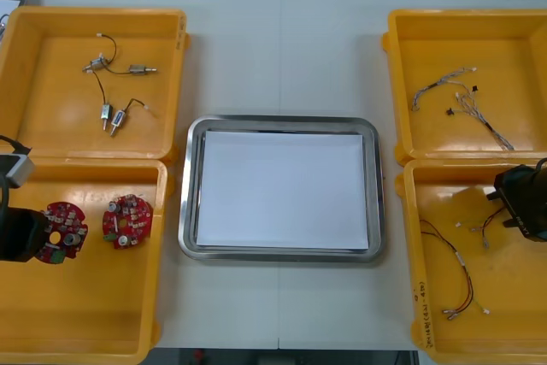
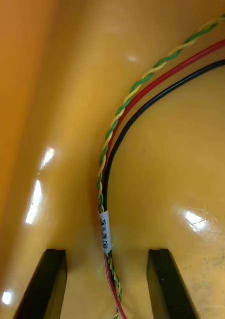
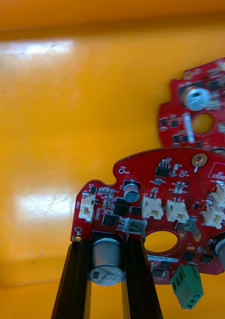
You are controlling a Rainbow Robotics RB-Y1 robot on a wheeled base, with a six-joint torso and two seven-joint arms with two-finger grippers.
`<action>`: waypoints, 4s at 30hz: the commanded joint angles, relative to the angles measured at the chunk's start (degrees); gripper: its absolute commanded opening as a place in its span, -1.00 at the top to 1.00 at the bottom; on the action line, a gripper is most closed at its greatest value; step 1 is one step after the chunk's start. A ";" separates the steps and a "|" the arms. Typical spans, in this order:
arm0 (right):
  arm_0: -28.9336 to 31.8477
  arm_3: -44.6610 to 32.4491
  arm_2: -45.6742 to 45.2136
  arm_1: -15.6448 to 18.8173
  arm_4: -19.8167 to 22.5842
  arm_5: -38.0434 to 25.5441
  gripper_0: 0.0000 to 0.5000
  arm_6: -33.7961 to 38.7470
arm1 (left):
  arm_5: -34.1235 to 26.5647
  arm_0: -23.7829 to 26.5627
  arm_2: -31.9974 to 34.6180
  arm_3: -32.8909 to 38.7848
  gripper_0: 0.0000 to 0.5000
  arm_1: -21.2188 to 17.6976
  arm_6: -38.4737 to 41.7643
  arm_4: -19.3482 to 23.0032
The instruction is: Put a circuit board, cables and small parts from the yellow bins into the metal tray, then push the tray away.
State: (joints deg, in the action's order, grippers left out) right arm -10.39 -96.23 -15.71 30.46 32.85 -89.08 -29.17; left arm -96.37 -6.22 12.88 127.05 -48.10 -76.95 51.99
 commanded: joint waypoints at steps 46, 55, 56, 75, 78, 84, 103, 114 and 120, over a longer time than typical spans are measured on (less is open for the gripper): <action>5.99 -31.74 -13.20 13.22 21.12 -20.92 1.00 -16.19 | -2.07 39.71 -43.46 -6.56 1.00 12.15 6.47 -10.76; 10.04 -39.12 -13.73 15.16 22.88 -20.92 1.00 -26.82 | 5.05 40.85 -47.15 -12.88 0.99 11.80 6.64 -10.68; 10.74 -40.35 -13.73 15.77 23.23 -20.92 1.00 -28.05 | 5.84 40.85 -47.51 -13.50 0.99 11.71 6.64 -11.03; 15.75 -49.58 -17.24 25.00 37.99 -20.92 1.00 -33.41 | 8.21 42.08 -49.62 -16.75 -1.00 10.66 7.26 -10.94; 14.87 -50.46 -16.80 25.62 39.58 -20.92 1.00 -34.47 | 8.21 42.17 -49.62 -16.14 -1.00 10.31 7.26 -10.85; 12.76 -50.55 -15.75 27.02 40.37 -20.92 1.00 -41.59 | 5.05 42.34 -48.03 -14.55 -1.00 10.04 8.05 -9.89; 9.51 -51.51 -12.94 30.01 41.69 -20.92 1.00 -58.81 | -11.21 42.26 -29.93 -8.05 -1.00 9.69 9.19 -4.88; -1.48 -53.53 -2.22 30.01 42.83 -20.92 1.00 -58.99 | -13.63 42.34 -17.97 -7.35 -1.00 8.38 9.01 -4.79; -3.85 -53.77 1.56 29.75 43.18 -20.92 1.00 -59.60 | -13.63 42.34 -13.93 -9.46 -1.00 8.29 9.01 -6.19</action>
State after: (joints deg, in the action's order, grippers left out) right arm -12.54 -148.55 -15.29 58.22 75.19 -109.80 -86.31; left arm -109.52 34.04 -3.40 117.56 -37.68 -71.46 46.59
